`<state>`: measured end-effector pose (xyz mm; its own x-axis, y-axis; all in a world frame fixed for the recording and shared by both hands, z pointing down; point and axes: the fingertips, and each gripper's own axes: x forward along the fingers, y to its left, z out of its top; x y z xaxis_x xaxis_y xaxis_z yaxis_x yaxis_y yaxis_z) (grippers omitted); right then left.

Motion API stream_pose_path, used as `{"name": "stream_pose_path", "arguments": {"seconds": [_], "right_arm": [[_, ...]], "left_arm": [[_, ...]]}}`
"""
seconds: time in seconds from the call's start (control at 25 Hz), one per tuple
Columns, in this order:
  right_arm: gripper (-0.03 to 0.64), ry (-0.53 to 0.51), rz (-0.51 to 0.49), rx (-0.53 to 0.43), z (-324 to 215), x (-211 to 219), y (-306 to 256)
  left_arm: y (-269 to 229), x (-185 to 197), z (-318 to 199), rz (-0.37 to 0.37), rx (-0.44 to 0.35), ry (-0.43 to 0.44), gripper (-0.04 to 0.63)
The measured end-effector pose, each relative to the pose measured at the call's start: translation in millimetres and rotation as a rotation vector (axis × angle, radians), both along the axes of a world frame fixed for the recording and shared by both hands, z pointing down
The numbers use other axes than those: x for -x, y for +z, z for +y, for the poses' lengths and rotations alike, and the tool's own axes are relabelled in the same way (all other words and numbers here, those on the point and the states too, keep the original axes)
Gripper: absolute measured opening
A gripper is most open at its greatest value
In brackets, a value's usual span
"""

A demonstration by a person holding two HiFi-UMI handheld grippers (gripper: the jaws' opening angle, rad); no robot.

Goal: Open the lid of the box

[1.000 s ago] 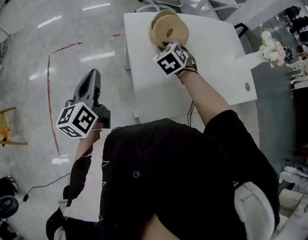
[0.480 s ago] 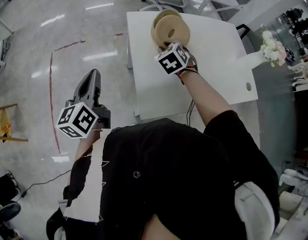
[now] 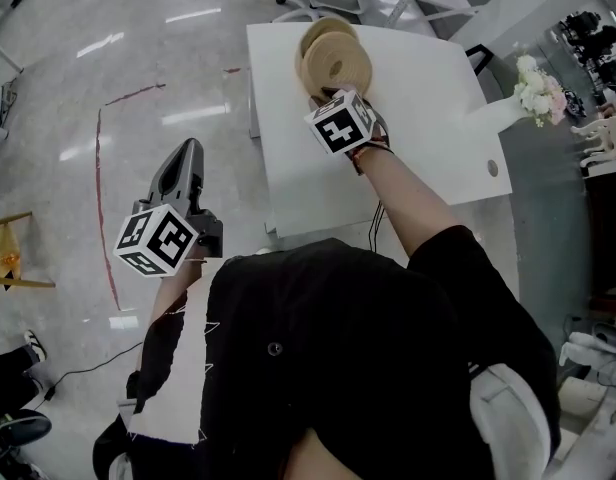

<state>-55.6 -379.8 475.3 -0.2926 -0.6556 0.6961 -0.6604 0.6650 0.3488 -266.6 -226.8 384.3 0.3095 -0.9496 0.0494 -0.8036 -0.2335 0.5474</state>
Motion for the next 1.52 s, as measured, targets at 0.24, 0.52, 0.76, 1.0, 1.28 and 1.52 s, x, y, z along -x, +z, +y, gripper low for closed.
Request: {"name": "stream_pose_path", "arguments": {"seconds": [0.24, 0.52, 0.76, 1.0, 1.28, 1.52], "right_arm": [[0.104, -0.021, -0.034, -0.009, 11.9, -0.6, -6.0], [0.103, -0.054, -0.064, -0.023, 22.4, -2.5, -12.6], [0.1, -0.053, -0.175, -0.011, 27.7, -8.9, -27.5], [0.097, -0.075, -0.238, 0.011, 41.3, -24.4, -43.6], [0.092, -0.127, -0.305, 0.012, 52.5, -37.4, -53.5], [0.083, -0.131, -0.403, 0.017, 64.1, -45.7, -64.8]], "left_arm": [[1.3, -11.4, 1.8, -0.005, 0.001, 0.009, 0.011], [-4.8, -24.1, 0.6, -0.024, -0.01, 0.013, 0.011], [-17.2, -44.8, -6.4, -0.043, -0.03, 0.014, 0.011], [-26.1, -79.7, -0.5, -0.046, -0.034, -0.001, 0.011], [-28.4, -117.8, 5.1, -0.036, -0.031, -0.026, 0.011], [-29.9, -129.2, 27.0, -0.052, -0.03, -0.079, 0.011]]}}
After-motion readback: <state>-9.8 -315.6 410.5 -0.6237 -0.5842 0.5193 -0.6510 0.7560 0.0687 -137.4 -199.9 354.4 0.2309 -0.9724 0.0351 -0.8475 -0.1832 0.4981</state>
